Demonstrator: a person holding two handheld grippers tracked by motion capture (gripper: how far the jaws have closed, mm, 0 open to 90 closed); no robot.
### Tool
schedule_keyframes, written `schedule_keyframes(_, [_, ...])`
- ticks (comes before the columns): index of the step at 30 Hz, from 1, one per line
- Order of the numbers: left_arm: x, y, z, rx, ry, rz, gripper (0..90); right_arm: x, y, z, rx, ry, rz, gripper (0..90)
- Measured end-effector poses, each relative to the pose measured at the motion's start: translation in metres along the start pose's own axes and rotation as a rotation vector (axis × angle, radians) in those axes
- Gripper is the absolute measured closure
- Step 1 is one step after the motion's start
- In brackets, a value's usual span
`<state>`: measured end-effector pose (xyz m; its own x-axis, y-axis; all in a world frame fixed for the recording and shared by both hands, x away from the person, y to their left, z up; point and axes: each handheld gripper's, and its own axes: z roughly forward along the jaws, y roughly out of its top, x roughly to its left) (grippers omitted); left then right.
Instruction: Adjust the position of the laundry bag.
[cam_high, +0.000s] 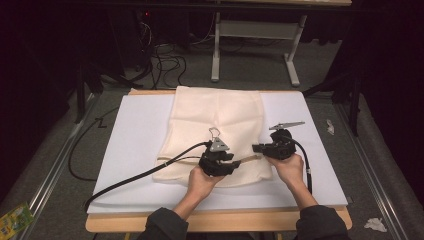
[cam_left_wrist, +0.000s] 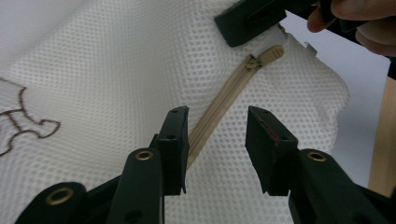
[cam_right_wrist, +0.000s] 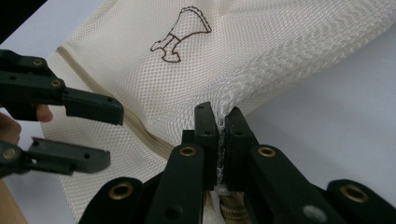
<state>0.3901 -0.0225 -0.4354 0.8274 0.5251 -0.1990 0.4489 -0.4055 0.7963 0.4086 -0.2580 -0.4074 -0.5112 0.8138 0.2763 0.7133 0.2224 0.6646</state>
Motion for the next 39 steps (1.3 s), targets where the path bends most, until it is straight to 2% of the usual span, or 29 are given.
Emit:
schedule_keyframes(19, [-0.015,0.012,0.017,-0.003,-0.052,0.006,59.9,0.006,0.002,0.005,0.004,-0.001,-0.012,88.0])
schedule_keyframes(22, [-0.015,0.015,0.020,0.000,-0.074,-0.028,57.8,0.007,0.002,0.005,0.004,-0.001,-0.011,88.0])
schedule_keyframes(27, [-0.013,0.018,0.018,-0.010,-0.054,-0.026,57.4,0.008,0.002,0.006,0.003,0.001,-0.013,88.0])
schedule_keyframes(34, [-0.014,0.019,0.019,-0.022,-0.059,-0.038,57.5,0.012,0.004,0.008,0.001,0.004,-0.022,88.0])
schedule_keyframes(39, [-0.021,0.023,0.023,-0.006,-0.047,-0.001,57.1,0.013,0.004,0.009,0.003,0.002,-0.023,88.0])
